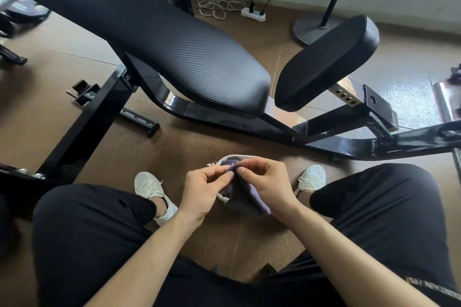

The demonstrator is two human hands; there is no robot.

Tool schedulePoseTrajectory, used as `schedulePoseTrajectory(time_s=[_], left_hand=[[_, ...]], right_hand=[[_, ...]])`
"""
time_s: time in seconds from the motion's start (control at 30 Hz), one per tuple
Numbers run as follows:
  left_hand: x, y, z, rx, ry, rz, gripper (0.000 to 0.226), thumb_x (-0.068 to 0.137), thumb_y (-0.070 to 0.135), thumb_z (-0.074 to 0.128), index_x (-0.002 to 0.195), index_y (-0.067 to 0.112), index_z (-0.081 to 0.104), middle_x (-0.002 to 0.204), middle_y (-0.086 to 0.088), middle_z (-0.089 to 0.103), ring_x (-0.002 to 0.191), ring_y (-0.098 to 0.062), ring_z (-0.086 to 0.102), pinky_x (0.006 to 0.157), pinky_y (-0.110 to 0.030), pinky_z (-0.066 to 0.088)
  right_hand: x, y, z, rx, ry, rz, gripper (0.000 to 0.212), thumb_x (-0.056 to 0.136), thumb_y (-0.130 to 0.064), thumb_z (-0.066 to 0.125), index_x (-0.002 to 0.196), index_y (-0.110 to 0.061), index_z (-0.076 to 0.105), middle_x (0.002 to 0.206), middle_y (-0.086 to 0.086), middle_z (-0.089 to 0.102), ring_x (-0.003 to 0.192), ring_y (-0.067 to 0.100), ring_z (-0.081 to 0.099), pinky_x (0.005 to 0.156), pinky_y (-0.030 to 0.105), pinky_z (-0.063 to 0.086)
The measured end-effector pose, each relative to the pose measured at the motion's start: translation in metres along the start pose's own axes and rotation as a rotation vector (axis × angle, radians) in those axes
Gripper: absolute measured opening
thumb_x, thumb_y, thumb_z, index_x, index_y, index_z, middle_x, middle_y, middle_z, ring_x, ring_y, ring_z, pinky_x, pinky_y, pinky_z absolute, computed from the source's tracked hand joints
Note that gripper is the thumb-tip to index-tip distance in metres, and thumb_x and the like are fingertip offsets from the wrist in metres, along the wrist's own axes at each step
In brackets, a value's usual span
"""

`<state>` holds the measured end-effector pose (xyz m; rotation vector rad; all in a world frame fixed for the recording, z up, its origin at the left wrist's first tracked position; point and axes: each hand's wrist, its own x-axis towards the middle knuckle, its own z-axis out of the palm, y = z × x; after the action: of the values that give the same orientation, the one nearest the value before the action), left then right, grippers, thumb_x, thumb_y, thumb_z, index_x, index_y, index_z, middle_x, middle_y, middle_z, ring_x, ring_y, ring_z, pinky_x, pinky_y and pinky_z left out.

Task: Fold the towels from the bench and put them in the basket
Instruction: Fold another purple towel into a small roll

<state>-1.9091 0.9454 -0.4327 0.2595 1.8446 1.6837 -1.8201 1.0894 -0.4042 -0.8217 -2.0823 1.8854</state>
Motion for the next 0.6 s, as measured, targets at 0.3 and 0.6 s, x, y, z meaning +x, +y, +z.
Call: schedulePoseTrajectory(time_s=[0.3, 0.6], left_hand=[[0.001, 0.001, -0.002, 0.042, 0.022, 0.071, 0.021, 0.073, 0.027, 0.085, 0.092, 0.035, 0.082, 0.098, 0.003, 0.08, 0.1, -0.018, 0.075, 0.09, -0.035, 0.058], [0.002, 0.003, -0.018, 0.279, 0.034, 0.204, 0.02, 0.091, 0.008, 0.072, 0.094, 0.028, 0.076, 0.089, 0.011, 0.077, 0.092, -0.013, 0.073, 0.081, -0.029, 0.059]], right_hand=[[0.002, 0.009, 0.002, -0.063, -0.131, 0.036, 0.044, 0.091, 0.016, 0.045, 0.118, -0.003, 0.073, 0.114, 0.009, 0.073, 0.101, 0.013, 0.068, 0.097, 0.027, 0.055], [0.013, 0.02, -0.006, -0.175, -0.082, -0.104, 0.019, 0.089, -0.011, 0.073, 0.107, -0.018, 0.076, 0.106, -0.007, 0.071, 0.093, 0.002, 0.067, 0.074, 0.015, 0.052]])
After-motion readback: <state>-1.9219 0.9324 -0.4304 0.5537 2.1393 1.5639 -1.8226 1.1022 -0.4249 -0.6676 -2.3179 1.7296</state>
